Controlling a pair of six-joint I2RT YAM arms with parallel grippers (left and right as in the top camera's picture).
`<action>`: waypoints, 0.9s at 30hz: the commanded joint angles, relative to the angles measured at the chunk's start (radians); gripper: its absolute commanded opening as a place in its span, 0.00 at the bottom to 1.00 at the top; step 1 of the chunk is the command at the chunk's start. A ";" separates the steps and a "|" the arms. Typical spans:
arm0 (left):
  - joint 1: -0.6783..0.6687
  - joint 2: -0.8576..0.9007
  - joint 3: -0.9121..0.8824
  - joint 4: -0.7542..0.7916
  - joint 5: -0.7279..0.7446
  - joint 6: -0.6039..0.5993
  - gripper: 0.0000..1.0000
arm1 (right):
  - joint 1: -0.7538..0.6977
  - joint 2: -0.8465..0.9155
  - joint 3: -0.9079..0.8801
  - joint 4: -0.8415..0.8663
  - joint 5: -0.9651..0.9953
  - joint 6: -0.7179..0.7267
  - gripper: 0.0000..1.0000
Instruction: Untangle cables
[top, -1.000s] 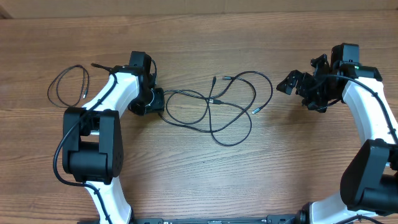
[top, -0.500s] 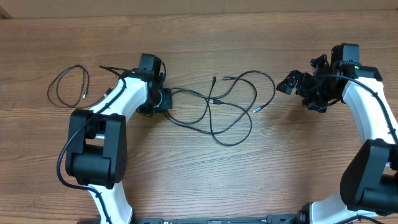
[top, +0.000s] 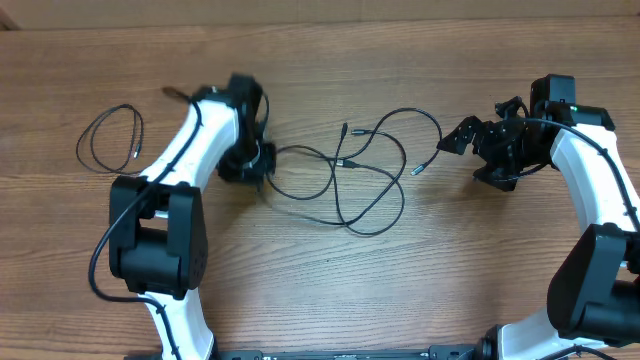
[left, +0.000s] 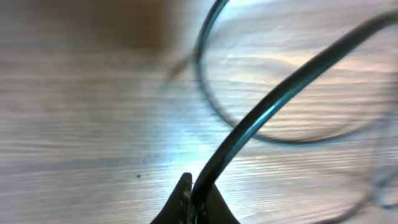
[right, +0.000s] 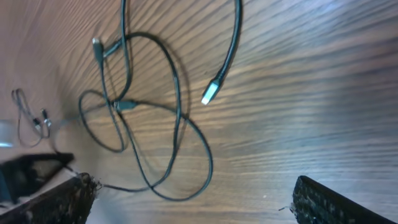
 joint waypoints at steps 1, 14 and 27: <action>-0.014 -0.060 0.182 -0.059 0.085 0.087 0.04 | 0.000 -0.025 0.006 -0.019 -0.030 -0.029 1.00; -0.014 -0.304 0.472 0.034 0.755 0.155 0.06 | 0.114 -0.025 -0.092 0.023 -0.031 -0.031 1.00; -0.014 -0.339 0.471 -0.013 0.873 0.228 0.07 | 0.285 -0.025 -0.130 0.176 -0.030 -0.031 1.00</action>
